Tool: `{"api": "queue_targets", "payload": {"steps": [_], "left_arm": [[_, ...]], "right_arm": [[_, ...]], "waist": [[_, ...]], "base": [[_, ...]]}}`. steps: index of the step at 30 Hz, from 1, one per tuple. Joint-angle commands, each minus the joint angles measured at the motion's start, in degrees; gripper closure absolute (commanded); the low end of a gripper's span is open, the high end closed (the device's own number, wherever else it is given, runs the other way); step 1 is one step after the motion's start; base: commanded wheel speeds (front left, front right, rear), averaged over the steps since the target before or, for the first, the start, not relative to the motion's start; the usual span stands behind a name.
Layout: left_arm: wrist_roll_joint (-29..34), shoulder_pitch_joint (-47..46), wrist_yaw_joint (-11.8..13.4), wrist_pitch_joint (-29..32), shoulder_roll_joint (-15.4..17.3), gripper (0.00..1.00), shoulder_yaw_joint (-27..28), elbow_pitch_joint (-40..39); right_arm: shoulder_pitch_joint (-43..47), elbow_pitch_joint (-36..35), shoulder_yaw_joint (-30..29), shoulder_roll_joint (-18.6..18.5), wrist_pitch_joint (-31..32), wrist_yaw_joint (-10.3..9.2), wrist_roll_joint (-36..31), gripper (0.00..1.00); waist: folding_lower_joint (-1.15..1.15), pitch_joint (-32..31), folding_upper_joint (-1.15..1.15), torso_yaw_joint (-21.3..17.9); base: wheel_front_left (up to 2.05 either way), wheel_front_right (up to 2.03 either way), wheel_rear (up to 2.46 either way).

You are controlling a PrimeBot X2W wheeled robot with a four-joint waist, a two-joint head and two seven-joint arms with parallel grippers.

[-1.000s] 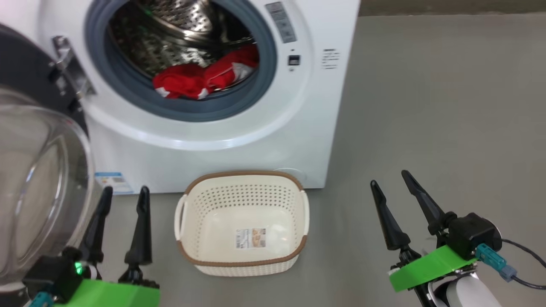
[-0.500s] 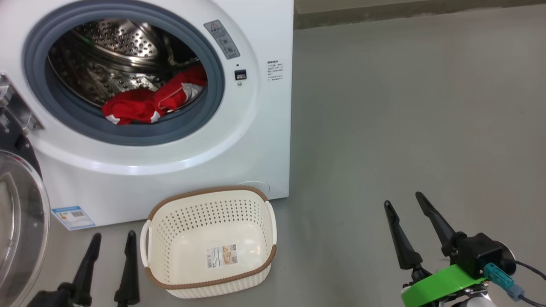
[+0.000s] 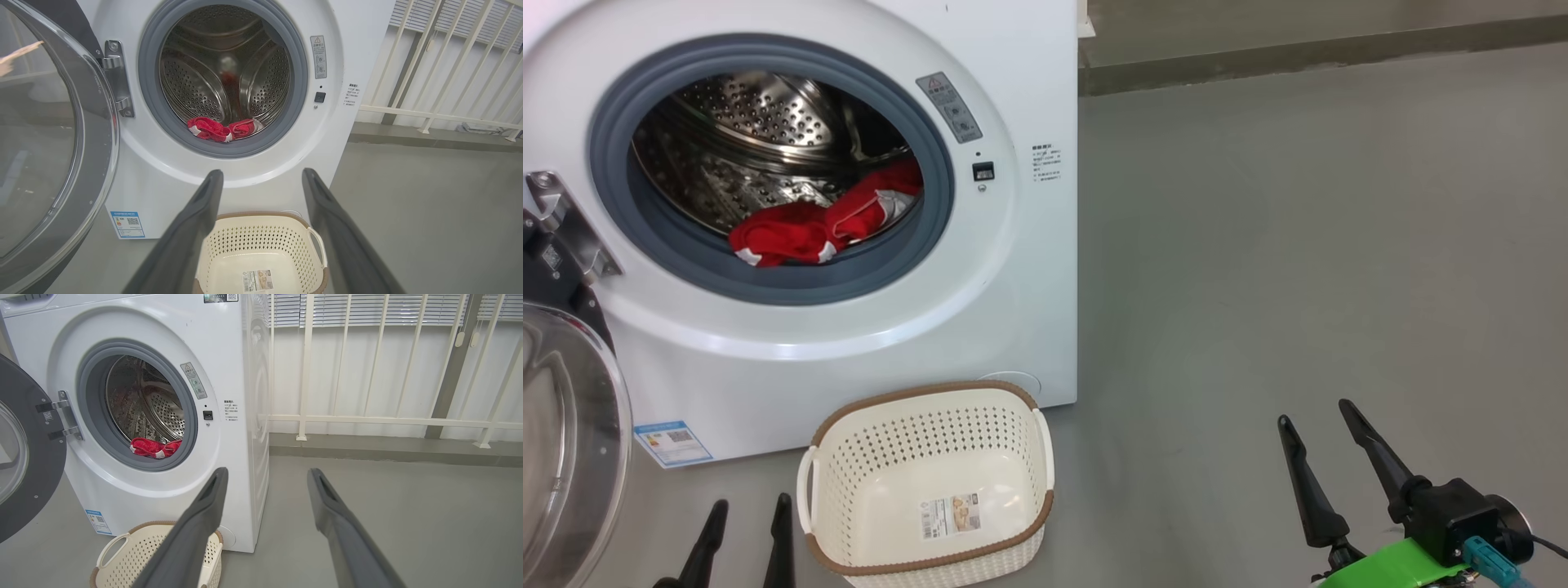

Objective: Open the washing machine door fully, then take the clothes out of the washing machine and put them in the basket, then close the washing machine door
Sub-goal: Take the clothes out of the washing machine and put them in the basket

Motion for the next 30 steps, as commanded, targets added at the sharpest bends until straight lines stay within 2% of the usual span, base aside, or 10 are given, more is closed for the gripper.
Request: {"api": "queue_targets", "payload": {"steps": [1,17,22,30], "left_arm": [[-0.60,-0.77,-0.21,-0.44,0.60,0.00,1.99,-1.00],[0.30,-0.23,-0.13,-0.44,1.34,0.00,1.62,-2.70],[2.22,-0.45,1.93,-0.44,1.61,0.00,1.56,-3.47],[2.78,-0.87,2.52,-0.45,1.70,0.00,0.88,-3.37]], "right_arm": [[-0.56,-1.55,0.79,-0.31,-0.38,0.36,-0.13,0.00],[-0.58,-0.89,-0.07,-0.24,-0.38,0.36,0.08,0.00],[-0.79,-0.76,-0.36,-0.22,-0.38,0.36,-0.04,0.00],[-1.07,-0.63,0.02,-0.18,-0.38,0.36,-0.05,0.00]], "waist": [[0.00,-0.19,0.00,0.01],[0.00,-0.14,0.00,0.52],[0.00,0.12,0.00,0.64],[0.00,0.14,0.00,0.98]], "base": [[0.00,0.00,0.00],[0.00,0.00,0.00],[0.09,-0.14,0.05],[1.00,-1.06,0.06]]}}
